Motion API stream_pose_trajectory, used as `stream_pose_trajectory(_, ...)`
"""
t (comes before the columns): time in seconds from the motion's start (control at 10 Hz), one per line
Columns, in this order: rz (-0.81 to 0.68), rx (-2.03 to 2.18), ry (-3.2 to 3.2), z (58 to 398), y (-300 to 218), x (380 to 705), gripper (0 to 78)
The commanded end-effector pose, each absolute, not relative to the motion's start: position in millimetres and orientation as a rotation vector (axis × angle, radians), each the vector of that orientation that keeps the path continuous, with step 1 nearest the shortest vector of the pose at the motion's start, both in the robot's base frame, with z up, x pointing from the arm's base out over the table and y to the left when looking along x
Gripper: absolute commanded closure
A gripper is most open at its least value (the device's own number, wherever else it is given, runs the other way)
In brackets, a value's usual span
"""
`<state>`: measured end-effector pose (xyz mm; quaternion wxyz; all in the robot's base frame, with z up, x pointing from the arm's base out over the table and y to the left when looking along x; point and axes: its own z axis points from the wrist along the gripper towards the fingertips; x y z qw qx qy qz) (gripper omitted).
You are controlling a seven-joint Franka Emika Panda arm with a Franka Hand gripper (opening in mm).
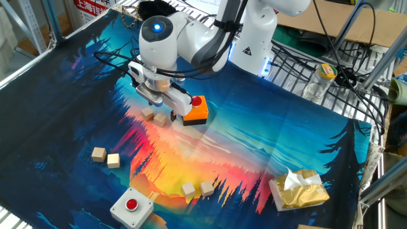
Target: Stack the blocks into a pyramid shape
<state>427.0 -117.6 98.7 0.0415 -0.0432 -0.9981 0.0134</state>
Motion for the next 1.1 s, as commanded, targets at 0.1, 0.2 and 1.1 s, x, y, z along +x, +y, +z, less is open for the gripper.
stream_pose_trajectory(0.1,0.033,-0.212,-3.039,77.7,-103.2,424.9,0.1)
stream_pose_trajectory(0.2,0.031,-0.217,-3.042,78.5,-100.5,424.3,0.1)
stream_pose_trajectory(1.1,0.049,-0.188,-3.072,78.7,-99.7,425.9,0.1)
